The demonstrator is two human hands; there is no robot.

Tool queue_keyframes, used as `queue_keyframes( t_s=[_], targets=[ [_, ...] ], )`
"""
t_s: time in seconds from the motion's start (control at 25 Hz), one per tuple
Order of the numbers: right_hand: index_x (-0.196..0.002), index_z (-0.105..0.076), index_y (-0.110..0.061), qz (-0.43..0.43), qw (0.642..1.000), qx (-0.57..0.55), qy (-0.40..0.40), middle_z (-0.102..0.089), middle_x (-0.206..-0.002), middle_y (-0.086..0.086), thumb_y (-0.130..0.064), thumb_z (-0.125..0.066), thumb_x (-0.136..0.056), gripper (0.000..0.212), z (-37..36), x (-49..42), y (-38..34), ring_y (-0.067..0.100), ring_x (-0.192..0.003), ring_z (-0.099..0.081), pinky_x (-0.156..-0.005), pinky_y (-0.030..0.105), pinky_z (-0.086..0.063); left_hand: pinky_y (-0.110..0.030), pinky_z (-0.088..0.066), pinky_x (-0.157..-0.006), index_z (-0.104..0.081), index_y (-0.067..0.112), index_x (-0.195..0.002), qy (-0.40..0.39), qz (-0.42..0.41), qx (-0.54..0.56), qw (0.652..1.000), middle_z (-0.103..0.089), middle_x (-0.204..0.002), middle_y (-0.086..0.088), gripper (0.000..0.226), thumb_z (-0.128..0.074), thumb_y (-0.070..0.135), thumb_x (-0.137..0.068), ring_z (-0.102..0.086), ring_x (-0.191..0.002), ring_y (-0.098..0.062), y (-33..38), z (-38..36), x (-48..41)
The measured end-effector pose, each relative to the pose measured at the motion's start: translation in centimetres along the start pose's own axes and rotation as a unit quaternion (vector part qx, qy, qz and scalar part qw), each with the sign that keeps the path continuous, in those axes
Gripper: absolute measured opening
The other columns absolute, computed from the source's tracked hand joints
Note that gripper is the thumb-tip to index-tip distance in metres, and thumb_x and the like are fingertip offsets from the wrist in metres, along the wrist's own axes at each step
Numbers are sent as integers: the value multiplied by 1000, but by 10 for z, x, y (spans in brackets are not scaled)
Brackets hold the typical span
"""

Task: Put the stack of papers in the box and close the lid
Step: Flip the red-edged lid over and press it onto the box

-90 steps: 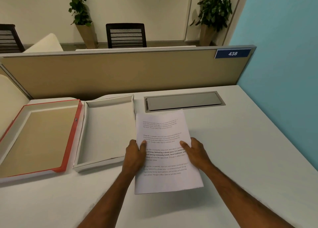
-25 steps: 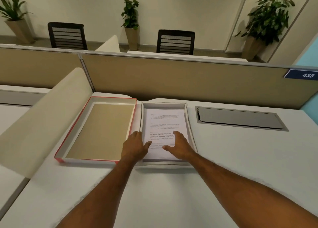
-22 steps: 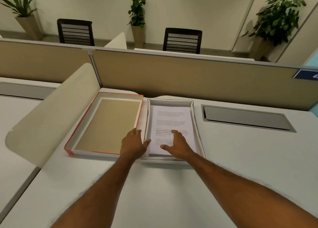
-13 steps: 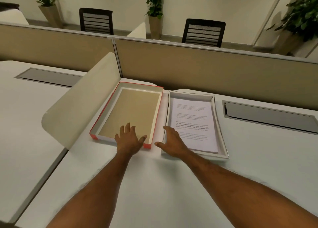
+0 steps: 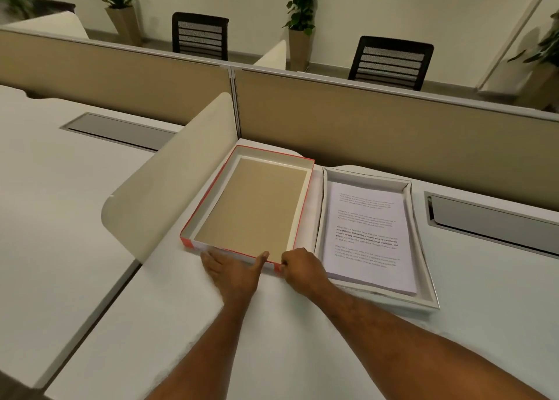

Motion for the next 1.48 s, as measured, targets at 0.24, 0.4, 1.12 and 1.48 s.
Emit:
queue_keyframes(
  t_s=[0.24,0.4,1.12,1.48],
  targets=[
    [-85,-67,-6,26,998,-52,36,-69,-81,13,-26,-50,-95,28,8,4,2,22,-68,-57,-62,34,-42,-47,-32,-111,-31,-7,-140,17,32,68,997,-34,-146,-23,120,-75,69,-58,-33,-135,-37,-6,-7,-3],
    [-84,-70,-7,63,989,-96,91,-72,-80,10,-24,-50,-94,28,26,13,0,22,-70,-62,-66,39,-53,-39,-54,-86,-57,0,-116,-29,49,319,946,-64,-113,-15,77,-80,53,-64,-62,-106,-32,2,-22,-1],
    [-122,-53,-9,19,893,-441,88,-67,-112,12,-70,-55,-79,75,190,30,-88,21,-87,-70,-81,40,-57,-51,-52,-91,-37,25,-131,54,-135,250,957,-60,-128,-8,64,-75,32,-79,-61,-107,-34,67,24,67],
    [-102,-44,-15,-82,839,-524,119,-60,-95,6,-22,-77,-76,42,216,53,-54,23,-90,-62,-82,39,-57,-55,-53,-88,-37,33,-135,73,-217,120,966,-63,-128,-6,69,-75,37,-78,-66,-104,-35,59,29,89]
  ],
)
Point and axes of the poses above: each hand's wrist, its own x-axis away from the middle knuckle, its own z-axis out of the back of the hand, y = z × x, the point moved 10 cm from there along -x, towards the middle knuckle
